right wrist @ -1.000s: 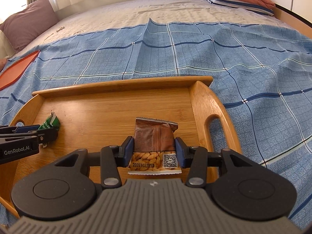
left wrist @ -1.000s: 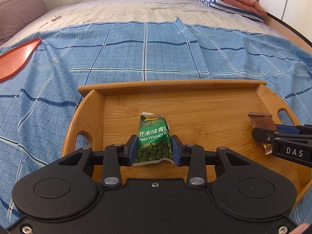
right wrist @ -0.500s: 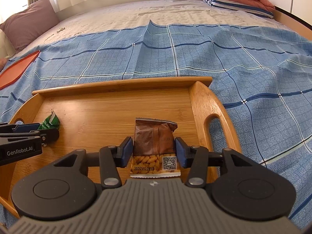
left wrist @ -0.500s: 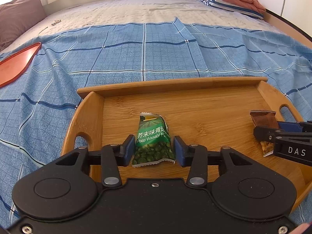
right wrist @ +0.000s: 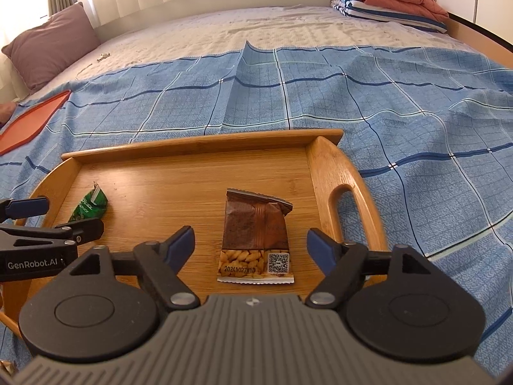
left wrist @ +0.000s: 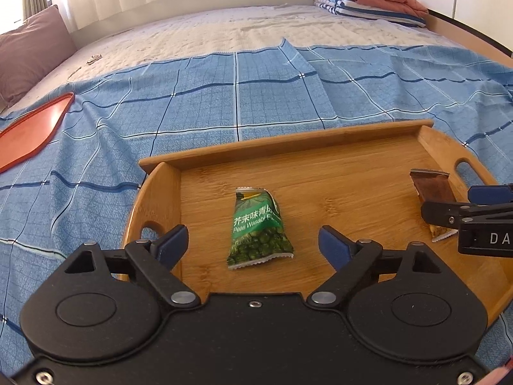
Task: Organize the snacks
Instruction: 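Carry both packets onto the wooden tray and open both tools, then withdraw both tools from the tray back toward the snack pile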
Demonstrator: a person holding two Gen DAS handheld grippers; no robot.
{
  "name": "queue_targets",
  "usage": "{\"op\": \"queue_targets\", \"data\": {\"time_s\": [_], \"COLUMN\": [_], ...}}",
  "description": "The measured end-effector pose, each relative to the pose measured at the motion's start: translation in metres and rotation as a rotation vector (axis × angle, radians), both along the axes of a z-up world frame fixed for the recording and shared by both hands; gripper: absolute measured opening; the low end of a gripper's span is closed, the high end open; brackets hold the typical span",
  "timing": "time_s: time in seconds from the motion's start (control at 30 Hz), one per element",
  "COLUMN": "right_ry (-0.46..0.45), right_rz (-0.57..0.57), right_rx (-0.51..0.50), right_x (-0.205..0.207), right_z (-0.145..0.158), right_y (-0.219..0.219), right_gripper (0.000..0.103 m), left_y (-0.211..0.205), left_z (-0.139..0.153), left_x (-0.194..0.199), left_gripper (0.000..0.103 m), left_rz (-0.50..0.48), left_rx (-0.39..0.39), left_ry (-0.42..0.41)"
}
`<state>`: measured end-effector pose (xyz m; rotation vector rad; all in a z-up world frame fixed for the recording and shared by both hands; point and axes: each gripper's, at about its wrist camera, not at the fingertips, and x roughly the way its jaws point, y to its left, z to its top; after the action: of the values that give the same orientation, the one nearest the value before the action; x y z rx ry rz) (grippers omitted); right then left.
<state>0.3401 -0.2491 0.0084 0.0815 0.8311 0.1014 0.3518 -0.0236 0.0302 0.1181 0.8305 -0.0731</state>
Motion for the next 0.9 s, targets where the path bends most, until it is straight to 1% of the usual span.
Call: {"op": "queue_targets", "data": {"time_s": [0.07, 0.13, 0.3, 0.4, 0.5, 0.6, 0.77, 0.9], "right_ry": [-0.005, -0.016, -0.039, -0.051, -0.061, -0.078, -0.113, -0.141], "right_rz": [0.003, 0.005, 0.021, 0.040, 0.050, 0.060, 0.066, 0.072], "right_rx": [0.004, 0.002, 0.003, -0.011, -0.033, -0.031, 0.003, 0.027], "right_x": [-0.006, -0.013, -0.032, -0.048, -0.062, -0.077, -0.102, -0.124], "right_z": [0.004, 0.009, 0.021, 0.028, 0.032, 0.037, 0.046, 0.049], "right_y": [-0.001, -0.001, 0.000, 0.003, 0.006, 0.007, 0.006, 0.004], "right_gripper": [0.086, 0.090, 0.090, 0.091, 0.091, 0.091, 0.093, 0.096], "left_y": [0.000, 0.000, -0.002, -0.001, 0.002, 0.006, 0.016, 0.021], "left_z": [0.003, 0.007, 0.020, 0.030, 0.039, 0.044, 0.053, 0.057], "left_x": [-0.007, -0.017, -0.046, -0.066, -0.085, -0.101, -0.130, -0.152], "left_gripper": [0.088, 0.088, 0.091, 0.093, 0.095, 0.095, 0.095, 0.096], "left_rz": [-0.007, -0.022, -0.074, -0.096, -0.100, -0.087, -0.081, -0.078], "left_rx": [-0.008, -0.010, 0.009, 0.007, -0.018, -0.045, -0.085, -0.097], "left_ry": [-0.001, -0.010, -0.043, -0.073, -0.091, -0.087, -0.111, -0.135]}}
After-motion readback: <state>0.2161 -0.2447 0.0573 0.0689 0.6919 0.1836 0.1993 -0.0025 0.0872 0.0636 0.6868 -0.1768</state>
